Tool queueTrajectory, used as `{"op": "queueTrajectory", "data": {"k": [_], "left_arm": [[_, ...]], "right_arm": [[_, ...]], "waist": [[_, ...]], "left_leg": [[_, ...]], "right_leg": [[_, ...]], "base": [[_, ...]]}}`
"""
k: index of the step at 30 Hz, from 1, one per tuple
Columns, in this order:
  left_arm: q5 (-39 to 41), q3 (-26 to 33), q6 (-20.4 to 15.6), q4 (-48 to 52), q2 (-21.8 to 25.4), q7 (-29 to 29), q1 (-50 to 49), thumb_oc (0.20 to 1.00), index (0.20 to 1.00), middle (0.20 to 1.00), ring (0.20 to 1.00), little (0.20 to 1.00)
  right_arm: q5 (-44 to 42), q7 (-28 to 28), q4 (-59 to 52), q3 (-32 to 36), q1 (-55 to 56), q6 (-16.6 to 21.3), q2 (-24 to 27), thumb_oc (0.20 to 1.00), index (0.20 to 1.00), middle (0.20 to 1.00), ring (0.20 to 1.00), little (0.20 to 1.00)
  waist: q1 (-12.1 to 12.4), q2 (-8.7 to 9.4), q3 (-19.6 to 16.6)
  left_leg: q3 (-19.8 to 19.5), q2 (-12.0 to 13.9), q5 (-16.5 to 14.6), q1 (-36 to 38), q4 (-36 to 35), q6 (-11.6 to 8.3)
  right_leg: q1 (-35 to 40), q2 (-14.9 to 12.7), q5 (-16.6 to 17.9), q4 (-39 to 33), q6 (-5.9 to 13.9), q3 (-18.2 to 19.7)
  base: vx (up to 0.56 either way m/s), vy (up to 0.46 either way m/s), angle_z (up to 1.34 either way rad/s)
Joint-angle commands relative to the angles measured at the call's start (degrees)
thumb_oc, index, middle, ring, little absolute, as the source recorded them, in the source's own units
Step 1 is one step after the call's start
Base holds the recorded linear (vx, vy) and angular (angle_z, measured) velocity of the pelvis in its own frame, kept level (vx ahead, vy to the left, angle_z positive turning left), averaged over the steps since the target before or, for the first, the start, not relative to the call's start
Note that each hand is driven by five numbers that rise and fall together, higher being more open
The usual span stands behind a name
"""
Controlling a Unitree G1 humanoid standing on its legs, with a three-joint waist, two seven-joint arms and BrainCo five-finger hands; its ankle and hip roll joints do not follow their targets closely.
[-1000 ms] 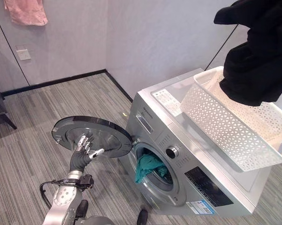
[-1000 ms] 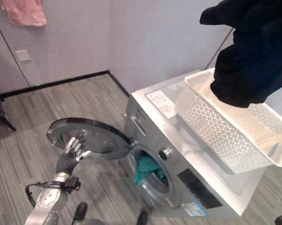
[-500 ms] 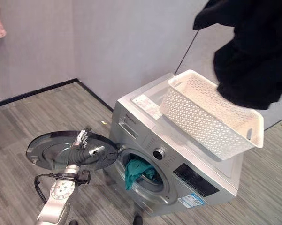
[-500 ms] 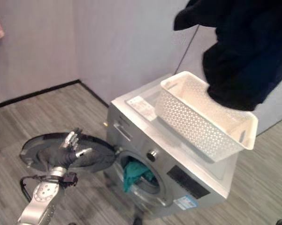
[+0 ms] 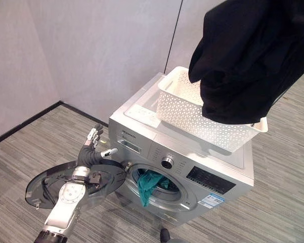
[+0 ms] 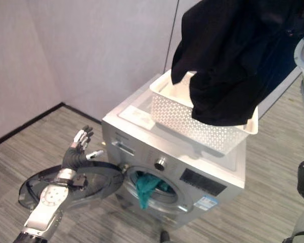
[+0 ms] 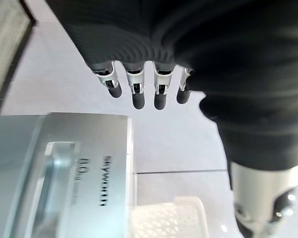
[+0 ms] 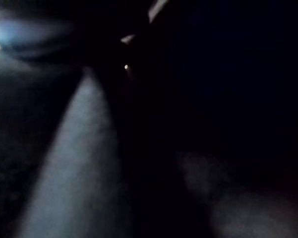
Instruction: Grab the laundry basket,head to the washer,open it,put in the laundry and shut it.
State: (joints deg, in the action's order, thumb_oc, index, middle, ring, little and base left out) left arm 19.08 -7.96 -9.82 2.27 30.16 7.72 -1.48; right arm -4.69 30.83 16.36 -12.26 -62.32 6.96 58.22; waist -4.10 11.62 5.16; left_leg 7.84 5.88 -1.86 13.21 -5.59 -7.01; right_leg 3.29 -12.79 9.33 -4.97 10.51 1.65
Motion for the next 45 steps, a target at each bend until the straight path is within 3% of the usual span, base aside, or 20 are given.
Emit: {"op": "queueTrajectory", "data": {"k": [1,3,4,5,7,8,9,11,13,14,15,17,20,23,31,37,45], "left_arm": [[-3.7,-1.8,-2.5,3.7,2.9,-0.2,6.0,1.000,1.000,1.000,1.000,1.000],[-3.5,-2.6,-1.8,3.5,3.1,-0.4,7.7,1.000,1.000,1.000,1.000,1.000],[-3.5,-2.8,-1.6,3.4,3.0,-0.1,8.5,1.000,1.000,1.000,1.000,1.000],[-3.4,-3.0,-1.5,3.1,2.9,0.2,9.5,1.000,1.000,1.000,1.000,1.000],[-3.1,-3.0,-0.8,2.4,3.3,0.6,11.5,1.000,1.000,1.000,1.000,1.000],[-3.1,-3.0,-0.8,2.3,3.3,0.6,11.6,1.000,1.000,1.000,1.000,1.000],[-3.1,-3.7,-0.3,1.3,3.3,0.8,13.6,1.000,1.000,1.000,1.000,1.000],[-2.9,-3.9,-0.1,1.0,3.2,0.8,14.4,1.000,1.000,1.000,1.000,1.000],[-2.6,-4.0,0.1,0.8,2.8,1.0,14.8,1.000,1.000,1.000,1.000,1.000],[-2.5,-4.1,0.2,0.7,2.7,0.8,15.0,1.000,1.000,1.000,1.000,1.000],[-2.5,-4.2,0.2,0.7,2.7,0.8,15.1,1.000,1.000,1.000,1.000,1.000],[-1.6,-3.6,0.3,1.2,2.1,0.1,14.3,1.000,1.000,1.000,1.000,1.000],[0.4,-3.1,0.9,1.8,1.6,-0.2,13.4,1.000,1.000,1.000,1.000,1.000],[2.5,-4.4,1.7,3.5,0.8,-1.4,13.6,1.000,1.000,1.000,1.000,1.000],[5.8,-11.2,5.6,7.5,-0.8,-5.9,15.8,1.000,1.000,1.000,1.000,1.000],[7.8,-16.7,8.0,6.4,-2.1,-7.6,19.9,1.000,1.000,1.000,1.000,1.000],[4.0,-25.2,11.0,-7.2,-8.4,-6.0,34.3,1.000,1.000,1.000,1.000,1.000]], "right_arm": [[2.7,-1.3,-3.7,3.7,-1.8,0.3,-2.3,0.200,0.200,0.200,0.200,0.200],[3.1,-2.0,-6.1,4.5,-0.3,0.1,-4.8,0.200,0.200,0.200,0.200,0.200],[3.3,-2.2,-6.8,4.5,0.2,0.0,-6.3,0.200,0.200,0.200,0.200,0.200],[3.2,-2.5,-7.9,4.4,0.6,-0.1,-7.4,0.200,0.200,0.200,0.200,0.200],[2.8,-3.6,-10.5,3.7,1.4,0.3,-9.8,0.200,0.200,0.200,0.200,0.200],[2.8,-3.6,-10.6,3.7,1.4,0.3,-9.8,0.200,0.200,0.200,0.200,0.200],[2.7,-4.5,-12.5,3.2,2.7,0.7,-12.8,0.200,0.200,0.200,0.200,0.200],[2.1,-5.8,-14.3,3.0,4.3,1.3,-15.1,0.200,0.200,0.200,0.200,0.200],[1.6,-7.1,-16.2,3.0,6.4,1.7,-17.5,0.200,0.200,0.200,0.200,0.200],[1.4,-7.8,-17.3,3.3,8.0,2.1,-18.1,0.200,0.200,0.200,0.200,0.200],[1.4,-7.9,-17.4,3.4,8.0,2.0,-18.1,0.200,0.200,0.200,0.200,0.200],[0.7,-9.0,-20.2,4.2,11.5,2.8,-20.1,0.200,0.200,0.200,0.200,0.200],[-2.6,-10.9,-22.8,3.9,15.1,3.6,-22.1,0.200,0.200,0.200,0.200,0.200],[-3.9,-11.9,-24.7,4.7,18.9,3.8,-23.0,0.200,0.200,0.200,0.200,0.200],[-6.9,-15.8,-32.4,9.3,31.6,3.8,-24.9,0.200,0.200,0.200,0.200,0.200],[-7.8,-16.3,-34.2,10.4,33.9,3.4,-25.8,0.200,0.200,0.200,0.200,0.200],[-7.4,-15.1,-33.7,8.0,31.5,2.0,-27.7,0.200,0.200,0.200,0.200,0.200]], "waist": [[1.3,-0.11,-0.8],[1.3,-0.24,-0.8],[1.1,-0.01,-0.2],[1.1,-0.51,0.4],[1.0,-2.09,1.6],[1.0,-1.97,1.7],[1.2,-3.16,2.2],[1.7,-3.95,1.8],[2.2,-4.39,1.0],[2.7,-4.07,0.3],[2.8,-4.05,0.2],[4.3,-3.44,-1.5],[5.0,-3.95,-3.0],[5.0,-4.34,-3.2],[4.1,-4.24,-3.6],[3.4,-4.49,-3.4],[1.6,-5.74,-3.7]], "left_leg": [[-4.2,-4.1,-15.4,6.2,4.4,9.22],[-4.4,-4.6,-15.7,7.1,3.8,10.02],[-4.3,-5.0,-15.2,7.0,4.0,10.18],[-4.1,-4.8,-15.4,7.1,4.2,10.72],[-2.9,-4.7,-14.6,6.4,4.7,11.72],[-2.8,-4.7,-14.4,6.4,4.7,11.56],[-1.7,-4.4,-12.9,3.9,5.7,12.12],[-1.1,-4.0,-11.8,1.7,6.0,12.65],[-0.4,-3.8,-10.8,-0.5,6.4,12.94],[-0.2,-4.0,-10.3,-1.7,6.6,12.73],[-0.1,-4.0,-10.2,-1.8,6.6,12.72],[1.1,-4.7,-9.6,-3.9,6.3,11.96],[2.8,-3.8,-8.5,-4.5,5.1,11.02],[2.7,-3.0,-7.5,-4.9,4.2,10.31],[2.1,-2.2,-6.0,-4.7,2.6,9.18],[1.8,-1.9,-5.9,-4.6,2.7,8.94],[2.5,-1.9,-5.6,-4.0,2.5,8.75]], "right_leg": [[-10.1,-7.5,8.9,2.9,4.43,-0.7],[-10.3,-7.3,9.2,3.3,4.39,-0.3],[-11.1,-7.4,11.3,4.5,4.15,-0.1],[-11.6,-6.6,10.6,5.6,4.01,-0.2],[-11.8,-4.2,5.5,10.1,2.51,-2.7],[-12.1,-4.2,5.4,10.4,2.29,-2.6],[-10.8,-1.3,-1.5,15.8,-0.01,-5.0],[-9.7,0.9,-6.6,20.8,-1.07,-5.5],[-9.0,2.4,-10.0,25.5,-2.03,-5.4],[-7.5,2.7,-10.9,24.3,-2.40,-5.1],[-7.5,2.7,-10.8,24.2,-2.41,-5.1],[-2.4,2.6,-10.7,15.9,-2.08,-5.8],[-0.6,2.8,-10.2,8.9,-2.19,-5.9],[0.2,3.0,-8.8,6.0,-2.06,-6.1],[2.0,3.1,-8.3,3.0,-1.98,-7.3],[2.1,2.9,-8.4,3.0,-2.05,-7.8],[1.9,2.6,-8.0,2.5,-1.96,-7.7]], "base": [[-0.09,0.108,-0.16],[-0.06,0.067,-0.15],[-0.07,0.062,-0.15],[-0.15,0.067,-0.11],[-0.17,0.110,-0.18],[-0.28,0.086,-0.55],[-0.27,0.039,-0.56],[-0.28,0.029,-0.65],[-0.17,-0.024,-0.74],[-0.07,-0.034,-0.08],[-0.05,-0.066,0.01],[-0.08,-0.128,-0.13],[-0.04,-0.100,-0.33],[-0.05,-0.057,-0.24],[-0.03,-0.020,0.08],[-0.01,-0.004,0.03],[-0.03,-0.004,0.06]]}}
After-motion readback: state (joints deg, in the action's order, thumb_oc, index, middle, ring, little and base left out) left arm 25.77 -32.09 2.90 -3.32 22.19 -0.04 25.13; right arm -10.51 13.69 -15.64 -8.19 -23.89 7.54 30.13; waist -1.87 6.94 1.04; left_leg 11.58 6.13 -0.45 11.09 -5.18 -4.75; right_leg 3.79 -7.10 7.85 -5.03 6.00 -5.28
